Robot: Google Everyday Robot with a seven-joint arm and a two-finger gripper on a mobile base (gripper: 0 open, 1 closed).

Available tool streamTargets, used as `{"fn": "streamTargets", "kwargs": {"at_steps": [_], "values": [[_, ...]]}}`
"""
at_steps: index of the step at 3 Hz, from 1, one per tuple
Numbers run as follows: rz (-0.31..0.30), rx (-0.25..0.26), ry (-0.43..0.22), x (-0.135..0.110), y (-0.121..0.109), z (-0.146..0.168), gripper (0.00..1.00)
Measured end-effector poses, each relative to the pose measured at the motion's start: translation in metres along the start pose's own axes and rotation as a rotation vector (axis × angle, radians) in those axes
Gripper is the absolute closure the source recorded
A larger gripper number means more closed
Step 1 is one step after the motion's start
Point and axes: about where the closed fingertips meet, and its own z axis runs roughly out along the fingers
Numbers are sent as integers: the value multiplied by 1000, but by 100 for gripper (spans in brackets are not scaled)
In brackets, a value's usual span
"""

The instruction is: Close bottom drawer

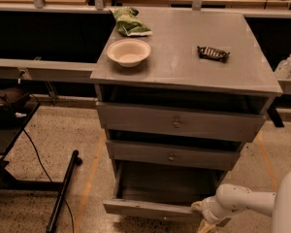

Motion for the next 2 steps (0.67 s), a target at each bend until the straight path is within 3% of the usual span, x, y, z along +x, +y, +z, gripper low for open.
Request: {"fn": "streamTargets", "kwargs": {"at_steps": [2], "values": [[11, 18, 15, 14, 17, -17, 84]]}}
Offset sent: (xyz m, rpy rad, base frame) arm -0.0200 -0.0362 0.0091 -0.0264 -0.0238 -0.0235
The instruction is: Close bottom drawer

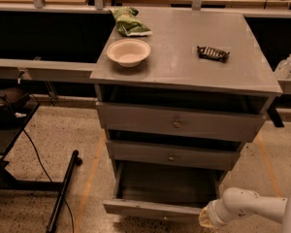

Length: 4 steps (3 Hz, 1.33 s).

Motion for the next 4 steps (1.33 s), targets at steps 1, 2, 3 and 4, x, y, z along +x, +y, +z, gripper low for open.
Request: {"fn": "streamTargets", "kwargs": {"at_steps": [1, 2, 3, 4], "values": [[-26, 7, -3, 14, 5, 8, 100], [-18, 6, 5, 15, 7, 13, 100], [-24, 49, -9, 15, 24, 31, 100], [-45, 124, -9, 11, 32, 48, 100]]}}
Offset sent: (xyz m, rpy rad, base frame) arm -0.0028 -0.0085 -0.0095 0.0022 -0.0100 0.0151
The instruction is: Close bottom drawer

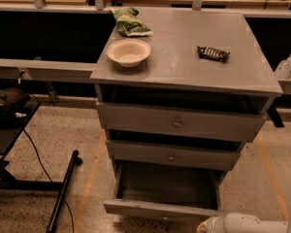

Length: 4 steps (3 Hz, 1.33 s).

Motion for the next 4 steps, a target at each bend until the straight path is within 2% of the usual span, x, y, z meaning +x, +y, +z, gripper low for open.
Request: {"fn": "streamTargets", "kwargs": {"at_steps": [1, 2, 3, 4], "values": [[-23, 60, 1, -4, -5, 16, 100], [-43, 90, -2, -10, -24, 33, 100], [-52, 118, -20, -16, -51, 46, 100], [-56, 115, -27, -18, -58, 49, 100]]}}
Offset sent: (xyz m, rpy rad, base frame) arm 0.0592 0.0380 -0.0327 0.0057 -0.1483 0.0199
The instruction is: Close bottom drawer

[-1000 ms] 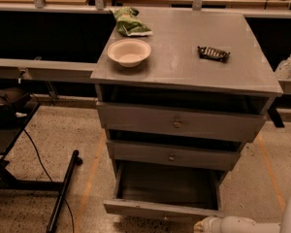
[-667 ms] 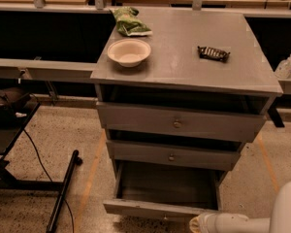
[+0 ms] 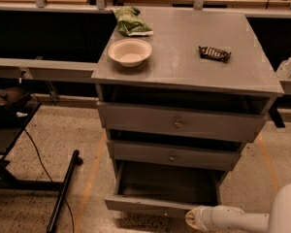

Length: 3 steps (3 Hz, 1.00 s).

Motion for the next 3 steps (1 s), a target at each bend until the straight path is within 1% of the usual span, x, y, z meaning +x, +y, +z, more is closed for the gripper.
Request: {"fn": "streamTargets", "kwargs": {"at_steps": [1, 2, 3], "values": [[-3, 1, -6, -1, -17, 8, 100], [-6, -20, 3, -1, -29, 17, 100], [-6, -20, 3, -1, -29, 17, 100]]}}
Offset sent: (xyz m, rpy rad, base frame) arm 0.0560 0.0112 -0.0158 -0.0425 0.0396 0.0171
